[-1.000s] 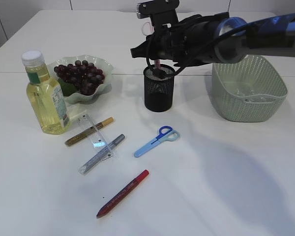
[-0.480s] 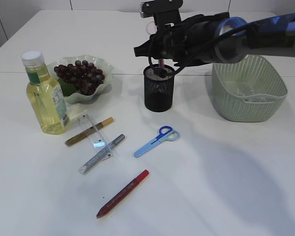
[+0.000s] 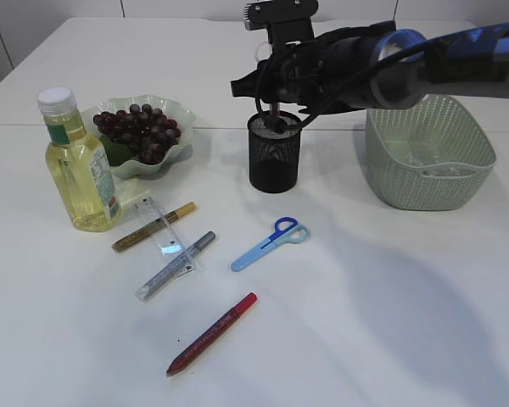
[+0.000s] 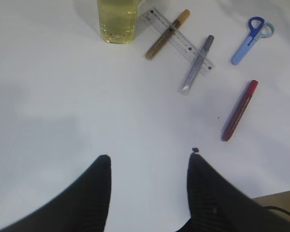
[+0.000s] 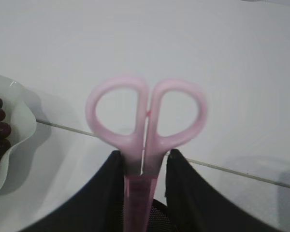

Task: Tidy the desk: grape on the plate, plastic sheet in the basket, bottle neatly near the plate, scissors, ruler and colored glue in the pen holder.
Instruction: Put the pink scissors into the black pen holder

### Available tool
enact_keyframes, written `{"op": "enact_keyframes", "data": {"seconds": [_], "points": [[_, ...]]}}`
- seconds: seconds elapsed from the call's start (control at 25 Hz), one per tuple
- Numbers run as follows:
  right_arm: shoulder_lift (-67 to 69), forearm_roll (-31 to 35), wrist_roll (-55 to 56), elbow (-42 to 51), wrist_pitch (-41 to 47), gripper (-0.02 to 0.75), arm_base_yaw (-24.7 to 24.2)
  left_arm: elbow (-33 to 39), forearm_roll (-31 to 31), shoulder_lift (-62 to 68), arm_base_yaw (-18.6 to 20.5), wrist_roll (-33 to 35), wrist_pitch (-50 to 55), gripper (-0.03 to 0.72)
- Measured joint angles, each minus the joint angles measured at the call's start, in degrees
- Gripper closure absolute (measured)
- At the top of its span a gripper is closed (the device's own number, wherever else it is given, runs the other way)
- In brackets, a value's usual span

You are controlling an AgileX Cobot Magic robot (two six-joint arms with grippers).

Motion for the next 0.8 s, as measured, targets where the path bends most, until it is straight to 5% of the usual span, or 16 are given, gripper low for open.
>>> {"op": "enact_keyframes", "data": {"seconds": [0.6,0.8], "points": [[0.0,1.3,-1.1,0.0,0.1,0.467,0.0,0.0,0.0,0.0,0.0,0.0,-0.1,0.316],[-2.1,11.0,-10.9,0.0,2.3,0.467,0.0,0.0,0.0,0.0,0.0,0.0,-0.2,0.316]]}}
